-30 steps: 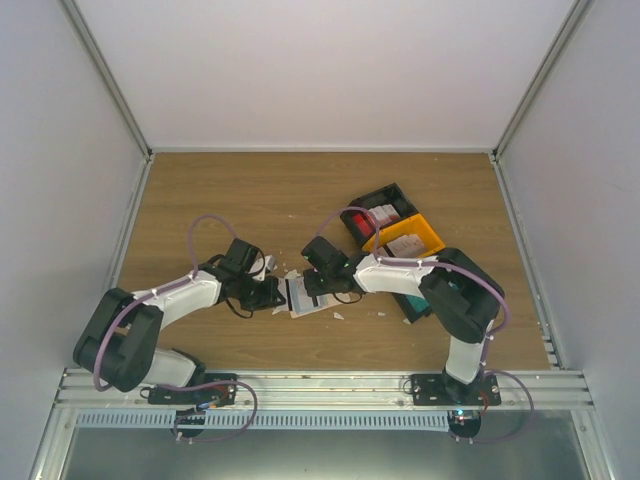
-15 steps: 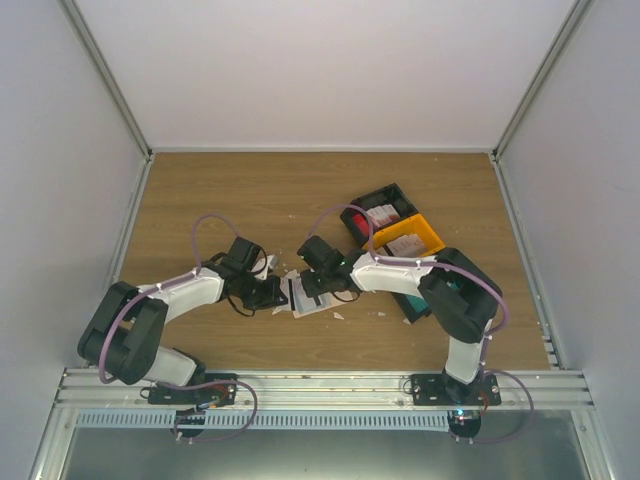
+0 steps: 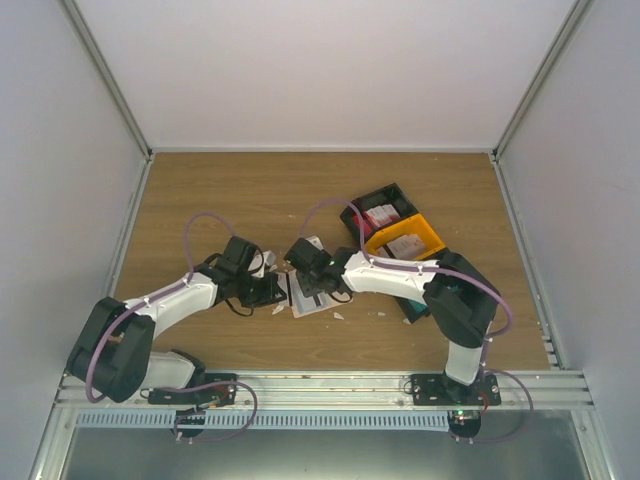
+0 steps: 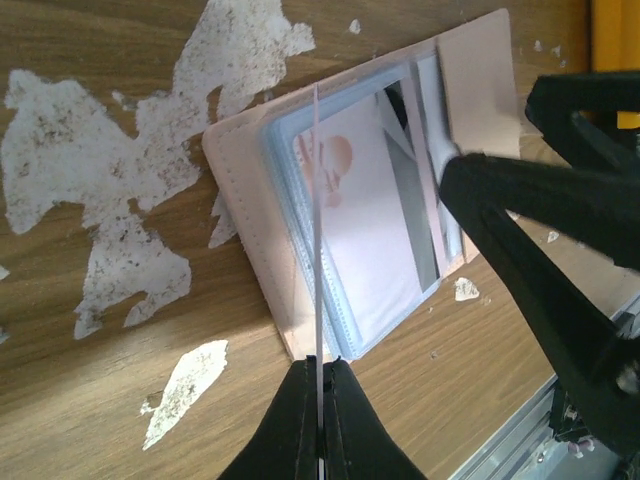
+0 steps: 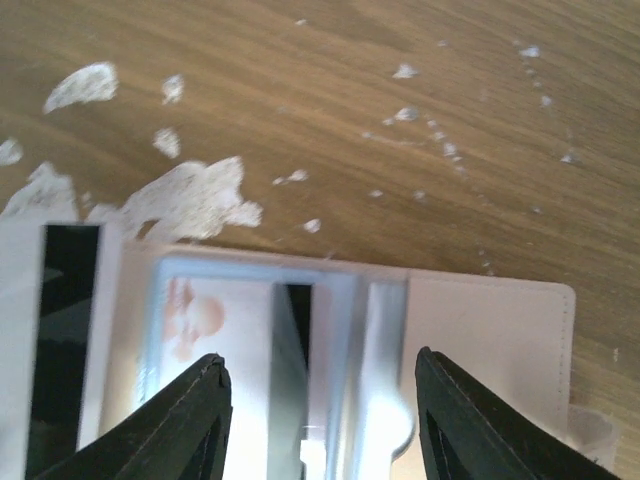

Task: Put the credit cards into the card holder
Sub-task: Insert the credit card into the card holder.

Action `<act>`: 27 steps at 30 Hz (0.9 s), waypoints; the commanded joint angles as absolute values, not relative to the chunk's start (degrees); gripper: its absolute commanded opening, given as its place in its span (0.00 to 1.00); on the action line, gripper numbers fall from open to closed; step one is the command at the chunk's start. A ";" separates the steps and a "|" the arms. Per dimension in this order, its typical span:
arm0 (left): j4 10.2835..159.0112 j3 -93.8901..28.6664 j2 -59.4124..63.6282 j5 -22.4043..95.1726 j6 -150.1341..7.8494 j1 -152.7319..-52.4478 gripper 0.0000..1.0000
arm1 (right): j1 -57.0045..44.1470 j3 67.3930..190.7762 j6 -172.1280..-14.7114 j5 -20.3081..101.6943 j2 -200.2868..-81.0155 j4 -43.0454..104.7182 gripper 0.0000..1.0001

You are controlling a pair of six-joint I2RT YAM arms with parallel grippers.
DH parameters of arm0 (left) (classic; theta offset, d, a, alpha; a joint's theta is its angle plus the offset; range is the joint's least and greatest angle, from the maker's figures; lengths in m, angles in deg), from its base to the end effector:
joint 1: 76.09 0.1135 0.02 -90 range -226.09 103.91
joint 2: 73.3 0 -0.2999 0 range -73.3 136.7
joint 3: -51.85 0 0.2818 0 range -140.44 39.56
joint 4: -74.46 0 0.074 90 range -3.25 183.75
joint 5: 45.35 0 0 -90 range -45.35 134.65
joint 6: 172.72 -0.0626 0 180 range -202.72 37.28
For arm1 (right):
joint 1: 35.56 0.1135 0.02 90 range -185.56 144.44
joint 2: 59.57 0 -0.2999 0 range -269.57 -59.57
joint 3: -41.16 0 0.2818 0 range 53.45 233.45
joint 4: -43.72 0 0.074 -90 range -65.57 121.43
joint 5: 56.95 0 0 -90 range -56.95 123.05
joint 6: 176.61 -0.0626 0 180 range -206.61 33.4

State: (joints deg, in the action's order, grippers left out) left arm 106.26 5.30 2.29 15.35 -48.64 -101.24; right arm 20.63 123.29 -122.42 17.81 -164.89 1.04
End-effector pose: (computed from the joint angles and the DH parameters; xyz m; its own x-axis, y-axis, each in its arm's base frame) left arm 0.2173 -0.1358 0.1549 -0.9833 -0.0782 -0.1641 0.0428 0.7778 -0.6270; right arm 0.2436 0.3342 0.1691 -0.8459 -0.2486 -0.4719 -0.3045 0.9515 0.0446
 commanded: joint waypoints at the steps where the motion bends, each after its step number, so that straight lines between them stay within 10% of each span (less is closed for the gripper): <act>1: 104.24 6.85 2.42 15.06 -47.61 -101.56 0.00 | 23.24 125.34 -122.33 14.99 -165.40 -3.04 0.46; 6: 103.80 7.15 3.69 14.82 -48.15 -101.55 0.00 | 23.31 124.19 -121.86 20.06 -166.31 -1.17 0.34; 27: 103.84 7.05 4.29 14.79 -48.80 -101.54 0.00 | 22.91 122.00 -122.47 25.86 -169.46 1.39 0.52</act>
